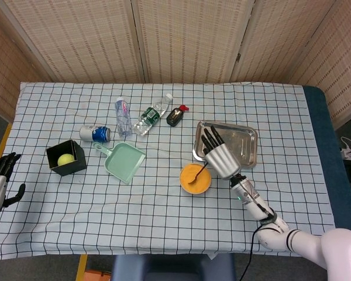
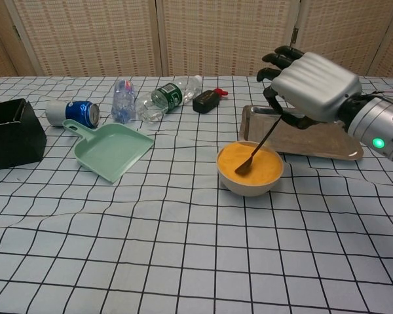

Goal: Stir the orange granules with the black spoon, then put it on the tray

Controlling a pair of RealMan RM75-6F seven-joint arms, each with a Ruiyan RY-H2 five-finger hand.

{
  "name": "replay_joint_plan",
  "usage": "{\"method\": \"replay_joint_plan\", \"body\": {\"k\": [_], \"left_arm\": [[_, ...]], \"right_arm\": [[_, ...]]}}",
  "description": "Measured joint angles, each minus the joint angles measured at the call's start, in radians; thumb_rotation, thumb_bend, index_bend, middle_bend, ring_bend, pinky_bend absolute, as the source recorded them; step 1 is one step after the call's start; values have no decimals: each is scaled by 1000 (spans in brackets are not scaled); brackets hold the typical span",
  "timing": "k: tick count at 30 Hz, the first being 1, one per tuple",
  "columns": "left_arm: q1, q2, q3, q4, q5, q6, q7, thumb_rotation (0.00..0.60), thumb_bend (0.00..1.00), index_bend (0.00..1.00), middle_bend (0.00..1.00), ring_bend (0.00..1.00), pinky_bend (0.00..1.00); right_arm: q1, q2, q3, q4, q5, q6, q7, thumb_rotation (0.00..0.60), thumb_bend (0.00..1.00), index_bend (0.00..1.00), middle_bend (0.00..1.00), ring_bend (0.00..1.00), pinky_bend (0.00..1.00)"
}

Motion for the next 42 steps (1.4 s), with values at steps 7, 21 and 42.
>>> {"method": "replay_joint_plan", "body": {"k": [7, 21, 42], "left_arm": [[-1, -2, 0, -1, -1, -2, 6, 600, 461, 0, 0, 6, 190], [-3, -7, -1, -6, -3, 1, 28, 600, 460, 0, 0, 6, 189], [-7, -7, -2, -2, -5, -9, 19, 600, 461, 0, 0, 6, 189]], "right_arm": [[-7, -10, -1, 28, -11, 26, 37, 600, 507, 1000, 194, 0, 0], [-36, 106, -45, -77, -45, 27, 150, 600, 507, 1000, 198, 0, 0], [-15, 92, -39, -85, -13, -62, 67, 600, 507, 1000, 198, 0, 0]]}}
